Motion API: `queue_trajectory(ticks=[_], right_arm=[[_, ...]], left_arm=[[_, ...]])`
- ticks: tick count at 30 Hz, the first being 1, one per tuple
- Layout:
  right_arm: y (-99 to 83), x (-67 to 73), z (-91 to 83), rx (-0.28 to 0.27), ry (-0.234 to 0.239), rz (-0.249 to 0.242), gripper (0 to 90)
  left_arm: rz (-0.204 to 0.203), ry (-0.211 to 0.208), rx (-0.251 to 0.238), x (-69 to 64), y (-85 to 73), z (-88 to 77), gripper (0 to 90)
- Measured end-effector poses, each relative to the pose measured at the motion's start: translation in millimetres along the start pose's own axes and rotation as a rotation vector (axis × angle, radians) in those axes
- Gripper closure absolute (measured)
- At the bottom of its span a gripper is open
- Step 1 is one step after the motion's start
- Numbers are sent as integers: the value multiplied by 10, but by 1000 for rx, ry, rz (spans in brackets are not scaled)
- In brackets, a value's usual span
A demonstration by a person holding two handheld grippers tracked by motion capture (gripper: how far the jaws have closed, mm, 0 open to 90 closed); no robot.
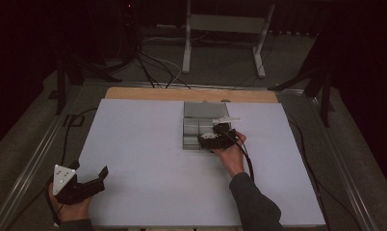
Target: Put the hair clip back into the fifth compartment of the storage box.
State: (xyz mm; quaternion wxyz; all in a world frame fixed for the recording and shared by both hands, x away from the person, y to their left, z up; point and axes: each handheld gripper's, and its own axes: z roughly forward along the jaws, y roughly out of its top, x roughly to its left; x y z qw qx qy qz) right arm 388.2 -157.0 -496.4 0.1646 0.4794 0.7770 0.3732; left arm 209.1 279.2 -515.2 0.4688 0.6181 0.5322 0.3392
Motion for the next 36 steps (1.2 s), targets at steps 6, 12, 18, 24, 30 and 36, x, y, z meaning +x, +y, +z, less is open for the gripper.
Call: queue_trajectory(ticks=[6,12,18,24,30,36], right_arm=[[2,-4,-130,-46,1,18,0],[27,-7,-260,-80,-4,10,0],[27,-31,-353,-104,-6,4,0],[23,-60,-424,-117,-11,-1,0],[5,-106,-522,-136,-22,1,0],[-35,-141,-601,-148,-31,-4,0]], left_arm=[[-3,1,-1,3,-1,-4,5],[-3,1,-1,1,-2,-2,6],[-3,2,-1,-2,-2,-1,6],[-2,3,1,0,-4,-2,6],[-4,4,0,0,-3,-5,6],[-5,4,-1,2,-3,-7,6]])
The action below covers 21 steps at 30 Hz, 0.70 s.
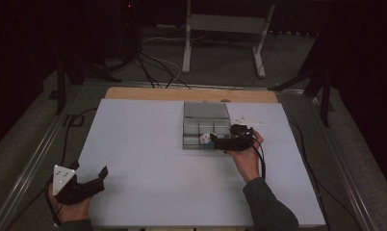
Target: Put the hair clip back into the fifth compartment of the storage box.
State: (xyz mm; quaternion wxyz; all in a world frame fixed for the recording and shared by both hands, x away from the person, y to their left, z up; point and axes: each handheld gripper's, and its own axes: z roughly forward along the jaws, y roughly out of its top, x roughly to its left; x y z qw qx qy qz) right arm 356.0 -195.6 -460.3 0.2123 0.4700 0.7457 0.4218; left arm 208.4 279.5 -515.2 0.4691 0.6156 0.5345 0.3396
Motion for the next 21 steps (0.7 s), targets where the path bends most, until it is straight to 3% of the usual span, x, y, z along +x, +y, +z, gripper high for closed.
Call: queue_trajectory(ticks=[21], right_arm=[[-258,-217,-434,-82,-24,10,0]], left_arm=[[-3,2,-2,-2,6,0,6]])
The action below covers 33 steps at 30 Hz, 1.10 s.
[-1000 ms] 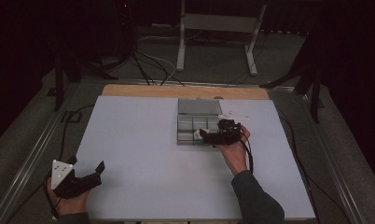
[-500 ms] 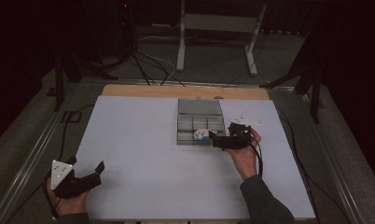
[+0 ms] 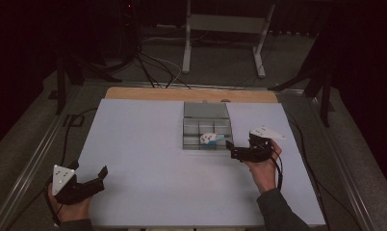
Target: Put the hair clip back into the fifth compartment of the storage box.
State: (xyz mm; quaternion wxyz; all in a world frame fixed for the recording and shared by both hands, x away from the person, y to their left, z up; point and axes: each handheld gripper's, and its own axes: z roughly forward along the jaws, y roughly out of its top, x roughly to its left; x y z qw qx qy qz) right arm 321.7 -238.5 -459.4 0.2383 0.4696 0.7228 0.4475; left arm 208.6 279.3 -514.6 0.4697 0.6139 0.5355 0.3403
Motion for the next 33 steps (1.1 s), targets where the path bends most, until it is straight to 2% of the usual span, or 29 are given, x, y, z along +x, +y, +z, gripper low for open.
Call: queue_trajectory(ticks=[1,17,24,33], right_arm=[[-65,-46,-58,-4,-8,9,0],[-318,-185,-356,-71,-8,10,0],[-461,-261,-505,-83,-31,-2,0],[-638,-341,-651,-100,-32,14,0]], left_arm=[[0,0,0,0,0,1,5],[-8,-7,-10,-10,7,0,6],[-4,-31,-17,-36,23,-4,5],[10,-62,-27,-104,67,11,5]])
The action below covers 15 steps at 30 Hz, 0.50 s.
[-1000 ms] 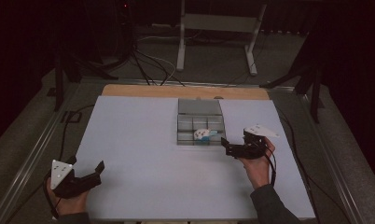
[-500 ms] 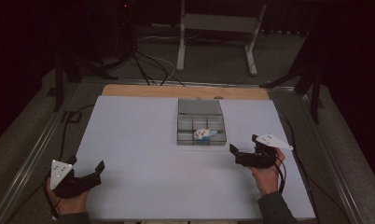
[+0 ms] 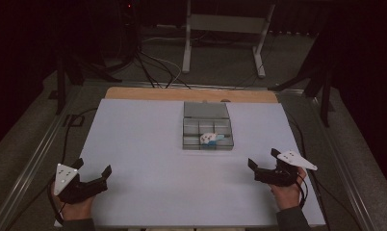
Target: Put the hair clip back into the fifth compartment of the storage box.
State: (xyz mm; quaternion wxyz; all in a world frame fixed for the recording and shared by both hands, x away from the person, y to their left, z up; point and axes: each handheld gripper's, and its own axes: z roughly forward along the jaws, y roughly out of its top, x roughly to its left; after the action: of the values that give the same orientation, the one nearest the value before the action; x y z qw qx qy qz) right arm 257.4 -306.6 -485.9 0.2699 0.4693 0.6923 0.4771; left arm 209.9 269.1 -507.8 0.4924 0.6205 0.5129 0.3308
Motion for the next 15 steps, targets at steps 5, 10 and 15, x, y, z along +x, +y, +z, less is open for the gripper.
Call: queue_trajectory(ticks=[5,10,15], right_arm=[[-99,-41,-67,-5,-10,-7,0],[-219,-89,-106,-19,-18,2,0],[-258,-91,-155,-26,-19,-14,0]], left_arm=[[0,-18,-6,-28,18,0,5],[3,-28,-6,-45,31,-1,5],[-5,-42,-11,-56,34,2,5]])
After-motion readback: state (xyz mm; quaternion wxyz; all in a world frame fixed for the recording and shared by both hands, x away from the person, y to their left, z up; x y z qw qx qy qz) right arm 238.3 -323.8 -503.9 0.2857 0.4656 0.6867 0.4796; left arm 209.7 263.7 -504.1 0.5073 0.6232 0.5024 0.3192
